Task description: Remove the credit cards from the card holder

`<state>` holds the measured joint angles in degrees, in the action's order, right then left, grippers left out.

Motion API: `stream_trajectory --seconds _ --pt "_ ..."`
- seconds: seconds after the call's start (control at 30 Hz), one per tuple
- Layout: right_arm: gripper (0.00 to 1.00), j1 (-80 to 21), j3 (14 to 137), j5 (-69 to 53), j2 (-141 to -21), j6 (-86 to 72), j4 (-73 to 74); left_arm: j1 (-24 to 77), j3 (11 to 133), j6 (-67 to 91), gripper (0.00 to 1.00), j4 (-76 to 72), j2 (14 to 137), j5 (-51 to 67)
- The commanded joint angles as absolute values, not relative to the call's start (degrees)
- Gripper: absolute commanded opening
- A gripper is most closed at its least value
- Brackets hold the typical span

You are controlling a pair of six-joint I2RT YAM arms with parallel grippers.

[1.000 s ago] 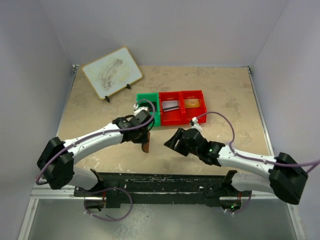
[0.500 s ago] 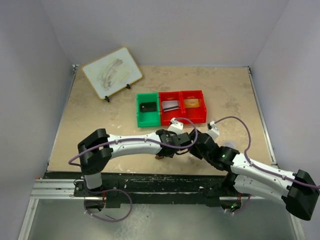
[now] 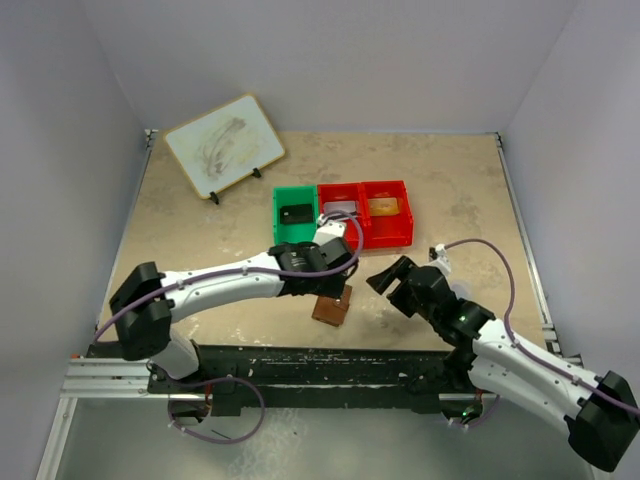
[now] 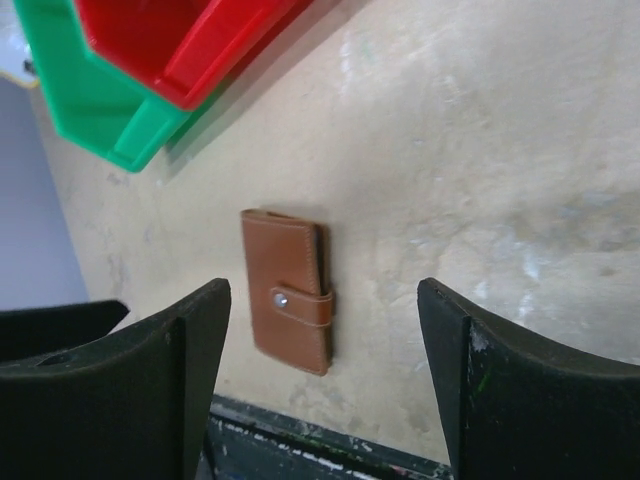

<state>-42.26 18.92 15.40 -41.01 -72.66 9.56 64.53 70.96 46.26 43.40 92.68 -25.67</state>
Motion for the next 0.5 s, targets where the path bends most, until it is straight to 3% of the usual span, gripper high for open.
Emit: stream_trajectory --seconds 0.0,0.23,0.47 --pt "0.79 -42.1 20.6 8.9 -43.9 -68.4 -0.4 61.2 64.8 46.1 0.67 33.3 84.9 -15.5" --pt "0.78 -42.1 30.2 4.1 -52.2 -66.1 5.3 53.8 56.3 51.4 0.65 28.9 81.6 -11.1" --pt "0.66 -42.3 32.7 -5.5 -61.1 -49.0 -2.7 52.0 49.9 55.6 0.62 21.3 83.5 -3.6"
